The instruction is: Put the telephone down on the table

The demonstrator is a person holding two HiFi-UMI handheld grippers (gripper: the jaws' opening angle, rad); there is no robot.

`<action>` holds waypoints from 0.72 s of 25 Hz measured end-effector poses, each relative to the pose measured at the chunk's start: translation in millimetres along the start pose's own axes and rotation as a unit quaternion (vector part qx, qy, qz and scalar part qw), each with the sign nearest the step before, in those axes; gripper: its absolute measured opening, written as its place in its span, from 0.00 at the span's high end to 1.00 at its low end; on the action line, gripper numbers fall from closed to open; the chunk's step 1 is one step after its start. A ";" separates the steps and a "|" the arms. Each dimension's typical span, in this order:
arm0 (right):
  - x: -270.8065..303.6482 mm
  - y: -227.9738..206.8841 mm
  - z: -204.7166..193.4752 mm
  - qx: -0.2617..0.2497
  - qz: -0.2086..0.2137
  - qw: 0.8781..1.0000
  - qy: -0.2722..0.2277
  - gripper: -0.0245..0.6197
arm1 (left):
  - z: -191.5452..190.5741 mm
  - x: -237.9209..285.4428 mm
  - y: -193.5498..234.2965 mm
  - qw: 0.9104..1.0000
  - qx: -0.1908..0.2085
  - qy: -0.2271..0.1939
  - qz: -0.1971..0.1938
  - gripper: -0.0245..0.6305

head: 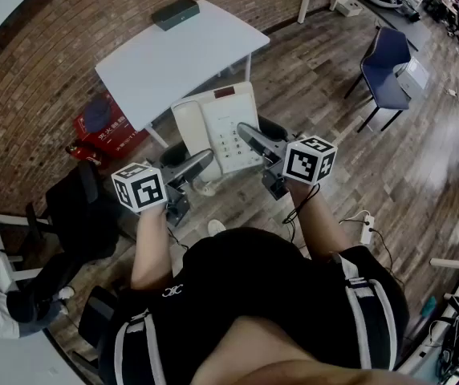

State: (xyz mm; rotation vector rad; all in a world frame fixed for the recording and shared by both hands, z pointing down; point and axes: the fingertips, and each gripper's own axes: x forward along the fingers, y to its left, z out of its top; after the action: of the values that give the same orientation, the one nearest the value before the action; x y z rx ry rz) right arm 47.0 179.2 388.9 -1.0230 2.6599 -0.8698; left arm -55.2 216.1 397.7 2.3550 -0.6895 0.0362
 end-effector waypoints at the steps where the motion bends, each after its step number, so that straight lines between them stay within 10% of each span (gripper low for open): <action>1: -1.0 0.3 0.0 0.000 0.000 1.000 0.000 0.61 | -0.3 0.0 -0.9 1.000 0.001 0.000 0.000 0.41; 18: 1.1 10.2 -5.8 -0.002 0.010 1.000 0.008 0.61 | -3.6 -11.2 -2.8 1.000 0.002 0.002 0.003 0.41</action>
State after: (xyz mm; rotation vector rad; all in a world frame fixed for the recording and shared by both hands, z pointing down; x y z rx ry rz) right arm 38.4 187.3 387.8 -0.9940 2.6824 -0.8728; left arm -62.9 225.4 396.5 2.3565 -0.6946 0.0438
